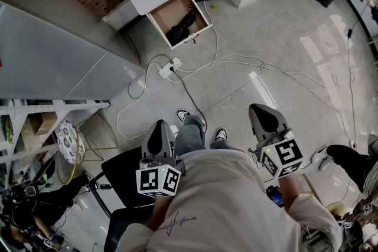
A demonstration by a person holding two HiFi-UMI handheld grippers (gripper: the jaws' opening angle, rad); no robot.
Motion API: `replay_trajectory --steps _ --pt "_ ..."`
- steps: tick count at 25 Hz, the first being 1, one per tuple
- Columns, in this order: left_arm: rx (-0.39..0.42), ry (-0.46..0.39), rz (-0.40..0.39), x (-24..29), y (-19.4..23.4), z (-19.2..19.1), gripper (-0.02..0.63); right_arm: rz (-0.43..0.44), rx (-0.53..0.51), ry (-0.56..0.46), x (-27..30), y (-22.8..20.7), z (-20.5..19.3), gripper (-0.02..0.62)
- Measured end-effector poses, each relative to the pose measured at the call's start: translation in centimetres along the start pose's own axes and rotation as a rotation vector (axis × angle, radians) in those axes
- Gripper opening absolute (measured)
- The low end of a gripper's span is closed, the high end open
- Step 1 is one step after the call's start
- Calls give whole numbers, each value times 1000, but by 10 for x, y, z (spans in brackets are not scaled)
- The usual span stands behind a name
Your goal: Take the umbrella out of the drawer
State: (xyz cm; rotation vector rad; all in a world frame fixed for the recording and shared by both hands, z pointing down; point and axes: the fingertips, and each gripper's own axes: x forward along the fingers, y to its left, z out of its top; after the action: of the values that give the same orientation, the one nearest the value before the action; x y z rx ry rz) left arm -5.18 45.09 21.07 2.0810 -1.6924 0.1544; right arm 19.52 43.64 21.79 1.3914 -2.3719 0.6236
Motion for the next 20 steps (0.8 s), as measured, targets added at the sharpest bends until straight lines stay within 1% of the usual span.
replay_trajectory --steps 3,5,7,10,13,16,20 --pt "38 0 -23 -26 -40 -18 17 -5 -7 -34 -44 5 -13 14" --pt "73 -9 -23 -35 -56 -22 17 -10 -36 -56 -61 12 -21 14" --pt "97 -21 -20 -38 -65 -23 17 -8 -58 -81 -68 19 -26 14" --pt "111 -46 -16 -46 -76 -20 17 0 -79 -118 -74 26 -27 14" --pt "140 -69 -6 -52 -87 -14 17 -20 -61 -154 -78 20 -21 15" --pt "147 -70 -17 -52 -99 -16 17 -7 -35 -177 -82 16 -18 15" --pt "118 -58 -84 -46 -119 -21 17 30 -54 -154 -81 16 -20 15"
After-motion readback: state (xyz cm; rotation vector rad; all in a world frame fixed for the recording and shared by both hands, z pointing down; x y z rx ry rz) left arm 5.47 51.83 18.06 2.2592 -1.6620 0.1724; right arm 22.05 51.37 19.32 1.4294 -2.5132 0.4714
